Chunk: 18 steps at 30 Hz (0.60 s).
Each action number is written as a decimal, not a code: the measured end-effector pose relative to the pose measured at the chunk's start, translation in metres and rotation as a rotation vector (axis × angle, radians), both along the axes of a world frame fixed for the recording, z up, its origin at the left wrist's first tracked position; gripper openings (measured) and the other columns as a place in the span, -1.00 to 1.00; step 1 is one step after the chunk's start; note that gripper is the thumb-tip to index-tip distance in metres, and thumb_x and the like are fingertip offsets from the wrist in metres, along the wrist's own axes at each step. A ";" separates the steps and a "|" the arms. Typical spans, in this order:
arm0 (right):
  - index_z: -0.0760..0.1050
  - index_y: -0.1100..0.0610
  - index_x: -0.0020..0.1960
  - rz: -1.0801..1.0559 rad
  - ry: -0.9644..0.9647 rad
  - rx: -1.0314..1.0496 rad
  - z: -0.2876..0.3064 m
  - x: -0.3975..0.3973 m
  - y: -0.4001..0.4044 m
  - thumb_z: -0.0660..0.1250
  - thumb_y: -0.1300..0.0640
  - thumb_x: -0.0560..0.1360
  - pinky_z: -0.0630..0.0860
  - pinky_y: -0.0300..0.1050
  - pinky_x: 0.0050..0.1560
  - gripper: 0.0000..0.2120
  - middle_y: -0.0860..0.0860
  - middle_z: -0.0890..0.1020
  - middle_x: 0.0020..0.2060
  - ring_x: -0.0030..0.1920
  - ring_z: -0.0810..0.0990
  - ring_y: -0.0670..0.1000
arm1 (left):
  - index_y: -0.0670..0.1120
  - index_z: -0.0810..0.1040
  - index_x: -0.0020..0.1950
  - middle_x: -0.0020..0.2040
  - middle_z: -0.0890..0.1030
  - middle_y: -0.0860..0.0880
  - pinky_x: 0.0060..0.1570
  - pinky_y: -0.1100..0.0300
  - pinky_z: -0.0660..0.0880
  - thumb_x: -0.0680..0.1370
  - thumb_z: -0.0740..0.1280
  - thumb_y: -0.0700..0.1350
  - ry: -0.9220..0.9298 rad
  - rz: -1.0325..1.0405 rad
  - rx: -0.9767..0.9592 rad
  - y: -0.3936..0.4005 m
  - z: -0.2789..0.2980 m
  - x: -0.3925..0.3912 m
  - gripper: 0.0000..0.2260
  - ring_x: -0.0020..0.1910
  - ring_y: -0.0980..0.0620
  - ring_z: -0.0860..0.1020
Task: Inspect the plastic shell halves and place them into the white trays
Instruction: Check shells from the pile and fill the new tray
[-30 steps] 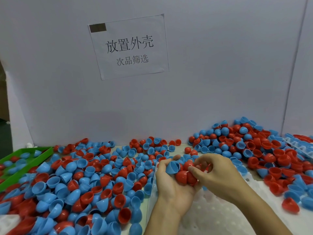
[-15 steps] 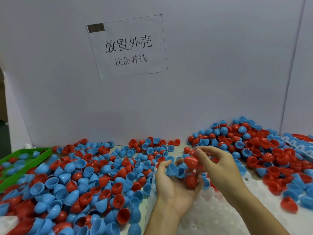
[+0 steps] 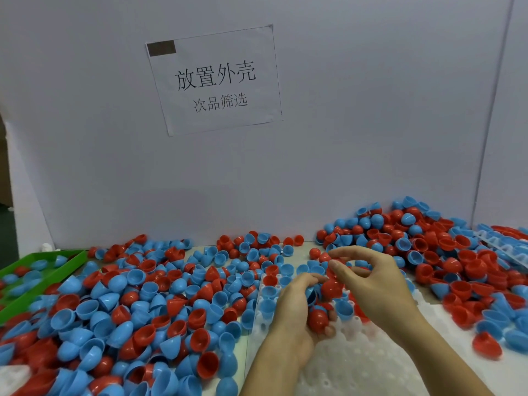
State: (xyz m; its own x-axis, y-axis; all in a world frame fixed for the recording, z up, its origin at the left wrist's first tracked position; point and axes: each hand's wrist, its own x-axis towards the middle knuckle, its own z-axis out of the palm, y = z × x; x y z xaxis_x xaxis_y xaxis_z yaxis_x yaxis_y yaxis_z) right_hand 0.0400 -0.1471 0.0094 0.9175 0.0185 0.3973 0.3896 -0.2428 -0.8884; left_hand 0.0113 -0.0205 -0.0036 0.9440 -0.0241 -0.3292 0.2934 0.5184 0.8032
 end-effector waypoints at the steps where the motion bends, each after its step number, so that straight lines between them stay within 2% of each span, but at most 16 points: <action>1: 0.66 -0.04 0.01 -0.024 -0.017 -0.024 -0.001 0.000 0.002 0.47 0.15 0.49 0.55 -0.40 -0.29 -0.86 -0.13 0.69 -0.06 -0.19 0.68 -0.18 | -0.14 0.60 0.06 -0.26 0.59 -0.13 -0.53 0.27 0.40 0.56 0.35 -0.06 0.004 -0.026 0.029 -0.001 0.000 0.000 -0.83 -0.46 0.04 0.52; 6: 0.65 0.00 0.06 -0.115 -0.084 -0.070 -0.002 -0.001 0.008 0.48 0.09 0.46 0.65 -0.23 -0.17 -0.82 -0.09 0.65 0.03 -0.15 0.69 -0.09 | -0.18 0.62 0.07 -0.17 0.61 -0.14 -0.49 0.26 0.40 0.59 0.35 0.01 0.010 -0.118 0.046 -0.002 0.002 -0.002 -0.74 -0.39 0.04 0.52; 10: 0.63 0.03 0.18 -0.047 -0.110 0.019 0.005 -0.003 0.003 0.39 0.11 0.53 0.61 -0.34 -0.19 -0.77 -0.15 0.69 -0.01 -0.12 0.69 -0.19 | -0.22 0.63 0.03 -0.24 0.62 -0.12 -0.53 0.27 0.38 0.55 0.39 -0.04 0.005 -0.148 -0.071 0.001 0.005 -0.006 -0.76 -0.43 0.04 0.51; 12: 0.64 0.00 0.14 -0.042 -0.134 0.042 0.010 -0.004 -0.005 0.37 0.15 0.55 0.63 -0.31 -0.11 -0.81 -0.17 0.70 -0.04 -0.09 0.69 -0.20 | -0.25 0.64 0.00 -0.22 0.60 -0.14 -0.57 0.28 0.38 0.48 0.42 -0.04 -0.008 -0.165 -0.167 0.003 0.007 -0.007 -0.73 -0.44 0.04 0.51; 14: 0.65 -0.06 0.04 -0.008 -0.126 -0.022 0.014 -0.004 -0.013 0.39 0.16 0.53 0.63 -0.30 -0.09 -0.84 -0.20 0.71 -0.11 -0.09 0.68 -0.19 | -0.25 0.65 0.00 -0.20 0.59 -0.14 -0.57 0.28 0.38 0.47 0.41 -0.03 -0.041 -0.186 -0.208 0.005 0.007 -0.008 -0.71 -0.43 0.04 0.50; 16: 0.66 -0.07 -0.02 0.087 -0.087 -0.103 0.016 -0.006 -0.016 0.42 0.18 0.51 0.61 -0.32 -0.15 -0.84 -0.18 0.72 -0.15 -0.12 0.68 -0.16 | -0.23 0.67 -0.04 -0.20 0.59 -0.14 -0.56 0.27 0.38 0.45 0.42 -0.01 -0.067 -0.215 -0.175 0.008 0.007 -0.008 -0.72 -0.42 0.03 0.50; 18: 0.67 -0.07 -0.02 0.163 -0.044 -0.180 0.018 -0.008 -0.018 0.45 0.18 0.49 0.64 -0.25 -0.12 -0.84 -0.13 0.72 -0.15 -0.12 0.70 -0.10 | -0.21 0.66 -0.03 -0.22 0.59 -0.12 -0.56 0.27 0.37 0.47 0.40 0.00 -0.077 -0.266 -0.085 0.012 0.006 -0.009 -0.73 -0.41 0.04 0.50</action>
